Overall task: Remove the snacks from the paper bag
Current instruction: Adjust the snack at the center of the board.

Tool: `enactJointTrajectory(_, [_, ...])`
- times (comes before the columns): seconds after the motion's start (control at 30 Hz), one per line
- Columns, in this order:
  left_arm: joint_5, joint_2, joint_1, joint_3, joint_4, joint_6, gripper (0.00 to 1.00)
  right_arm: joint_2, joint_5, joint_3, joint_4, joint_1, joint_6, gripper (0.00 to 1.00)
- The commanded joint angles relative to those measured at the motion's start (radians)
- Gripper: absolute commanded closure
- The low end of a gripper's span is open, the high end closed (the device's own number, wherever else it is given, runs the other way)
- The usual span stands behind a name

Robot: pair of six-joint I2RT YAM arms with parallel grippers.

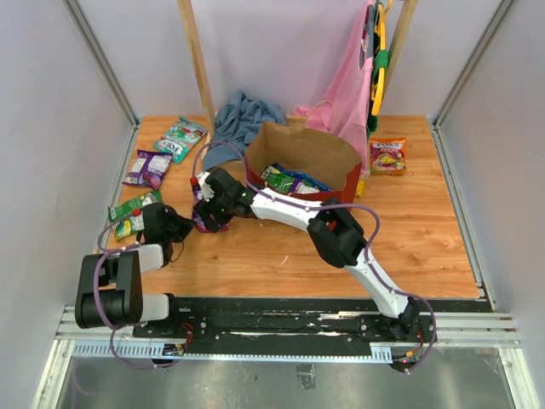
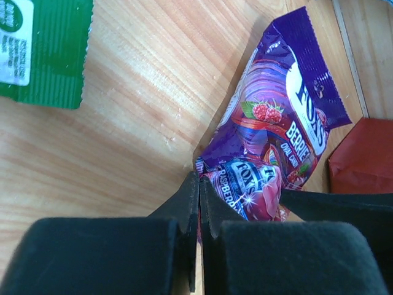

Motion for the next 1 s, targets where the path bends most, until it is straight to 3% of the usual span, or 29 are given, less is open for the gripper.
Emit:
enactJointTrajectory(0.0, [-0.032,-0.087,-0.003,0.010,-0.150,0.004,0.99,0.045,-0.016,-0.038,-0.153,-0.025,0.048,0.32])
enactJointTrajectory(0.27, [-0.178,-0.358,-0.002,-0.027,-0.446,-0.028,1.00,0.070,0.029,-0.016,-0.176,-0.063,0.168,0.32])
enactJointTrajectory(0.5, [-0.150,-0.510,-0.002,-0.037,-0.589,-0.057,1.00,0.088,0.073,-0.007,-0.209,-0.085,0.233,0.33])
enactJointTrajectory(0.67, [-0.126,-0.596,-0.002,-0.033,-0.613,-0.047,0.99,0.068,0.022,0.001,-0.203,-0.083,0.230,0.33])
enactJointTrajectory(0.87, [-0.044,-0.613,-0.002,0.014,-0.540,0.007,0.72,-0.062,0.013,-0.027,-0.154,-0.053,0.165,0.30])
enactJointTrajectory(0.97, [-0.027,-0.608,-0.002,0.072,-0.542,0.031,0.65,-0.140,0.068,-0.011,-0.179,-0.052,0.126,0.29])
